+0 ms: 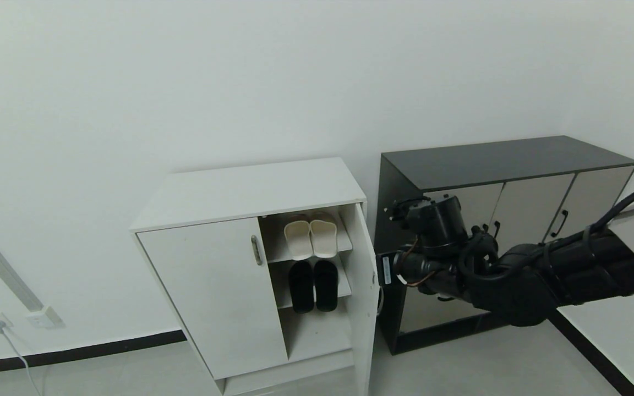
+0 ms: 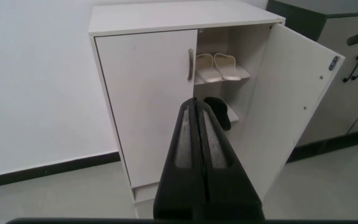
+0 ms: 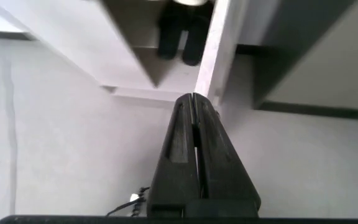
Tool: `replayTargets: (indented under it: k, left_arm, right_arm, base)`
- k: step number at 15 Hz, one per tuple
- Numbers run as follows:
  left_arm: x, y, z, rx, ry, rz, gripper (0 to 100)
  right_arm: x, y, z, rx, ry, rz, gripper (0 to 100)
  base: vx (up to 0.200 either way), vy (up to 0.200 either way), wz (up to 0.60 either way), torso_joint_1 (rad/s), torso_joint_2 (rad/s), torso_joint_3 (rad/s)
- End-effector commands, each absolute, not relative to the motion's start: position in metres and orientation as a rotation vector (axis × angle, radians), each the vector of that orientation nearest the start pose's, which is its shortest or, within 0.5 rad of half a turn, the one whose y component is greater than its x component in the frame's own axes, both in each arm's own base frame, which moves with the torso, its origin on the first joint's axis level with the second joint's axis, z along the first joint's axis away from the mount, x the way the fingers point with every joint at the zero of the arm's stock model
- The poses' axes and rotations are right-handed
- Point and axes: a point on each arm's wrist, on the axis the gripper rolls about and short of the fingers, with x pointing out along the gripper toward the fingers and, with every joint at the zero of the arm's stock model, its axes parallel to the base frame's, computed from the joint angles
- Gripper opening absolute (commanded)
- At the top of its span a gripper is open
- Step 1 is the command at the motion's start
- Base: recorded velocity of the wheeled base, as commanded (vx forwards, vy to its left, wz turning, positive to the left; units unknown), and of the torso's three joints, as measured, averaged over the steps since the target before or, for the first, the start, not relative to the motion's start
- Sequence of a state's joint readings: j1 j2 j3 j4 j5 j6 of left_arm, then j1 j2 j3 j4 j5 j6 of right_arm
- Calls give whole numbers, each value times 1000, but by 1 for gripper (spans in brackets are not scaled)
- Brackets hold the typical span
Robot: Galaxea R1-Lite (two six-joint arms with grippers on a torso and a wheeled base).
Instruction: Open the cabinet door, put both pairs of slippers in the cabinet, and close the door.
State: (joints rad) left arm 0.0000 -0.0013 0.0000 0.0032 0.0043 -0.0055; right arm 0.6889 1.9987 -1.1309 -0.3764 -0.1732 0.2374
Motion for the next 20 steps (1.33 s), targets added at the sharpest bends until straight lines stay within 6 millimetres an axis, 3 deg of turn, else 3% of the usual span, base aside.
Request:
replayTargets:
  k: [1, 6, 11, 15, 20]
  left_arm:
    - [-23, 0, 75, -6, 3, 5, 0]
    - [-23, 0, 75, -8, 3, 6, 0]
    - [-23, 0, 75, -5, 3, 5, 0]
    - [-23, 0, 75, -2, 3, 5, 0]
    - [-23, 0, 75, -5, 3, 6, 0]
  right_arm:
    - [290, 234, 153, 14, 480, 463, 0]
    - [284, 230, 145, -11, 492, 470, 0]
    - [282, 229, 142, -12, 510, 503, 0]
    - [279, 225, 140, -43, 479, 509, 0]
    - [273, 186, 135, -104, 476, 441, 0]
  base:
    - [0, 0, 0, 0, 0, 0]
    - [0, 0, 0, 0, 0, 0]
    - [0, 0, 600, 0, 2, 3]
    - [0, 0, 0, 0, 0, 0]
    - [40, 0, 0, 0, 0, 0]
